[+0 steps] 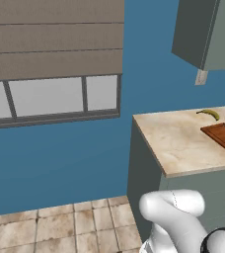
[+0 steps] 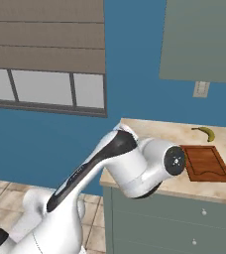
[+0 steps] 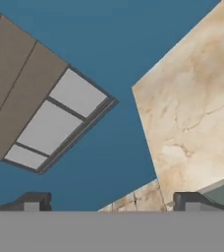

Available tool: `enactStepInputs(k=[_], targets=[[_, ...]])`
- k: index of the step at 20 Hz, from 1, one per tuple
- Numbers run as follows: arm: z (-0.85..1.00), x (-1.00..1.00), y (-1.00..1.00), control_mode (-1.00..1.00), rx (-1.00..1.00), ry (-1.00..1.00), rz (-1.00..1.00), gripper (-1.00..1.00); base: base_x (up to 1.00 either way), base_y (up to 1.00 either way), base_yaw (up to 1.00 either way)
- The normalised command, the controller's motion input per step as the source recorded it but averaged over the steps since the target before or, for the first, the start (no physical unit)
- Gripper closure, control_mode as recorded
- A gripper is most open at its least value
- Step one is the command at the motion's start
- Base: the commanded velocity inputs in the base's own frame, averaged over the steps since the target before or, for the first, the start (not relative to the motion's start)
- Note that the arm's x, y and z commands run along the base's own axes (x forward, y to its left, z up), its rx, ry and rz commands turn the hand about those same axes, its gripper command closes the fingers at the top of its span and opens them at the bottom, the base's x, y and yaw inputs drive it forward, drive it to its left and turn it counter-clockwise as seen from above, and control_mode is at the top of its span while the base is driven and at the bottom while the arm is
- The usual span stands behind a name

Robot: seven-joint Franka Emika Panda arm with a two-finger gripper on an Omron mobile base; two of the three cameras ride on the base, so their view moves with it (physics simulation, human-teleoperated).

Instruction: Open the drawer on the right and place the cutting tools on the cutting board.

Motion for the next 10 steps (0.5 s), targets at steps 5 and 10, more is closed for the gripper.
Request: enactStepInputs(k=[5,10], targets=[[-0.38,-0.19,-0.96,-1.0,0.15,-0.03,-0.05,-1.0,0.0,0.0,0.0],[-0.56,-0.03,-0.86,-1.0,0.14,0.0,-0.05,-1.0,0.0,0.0,0.0]])
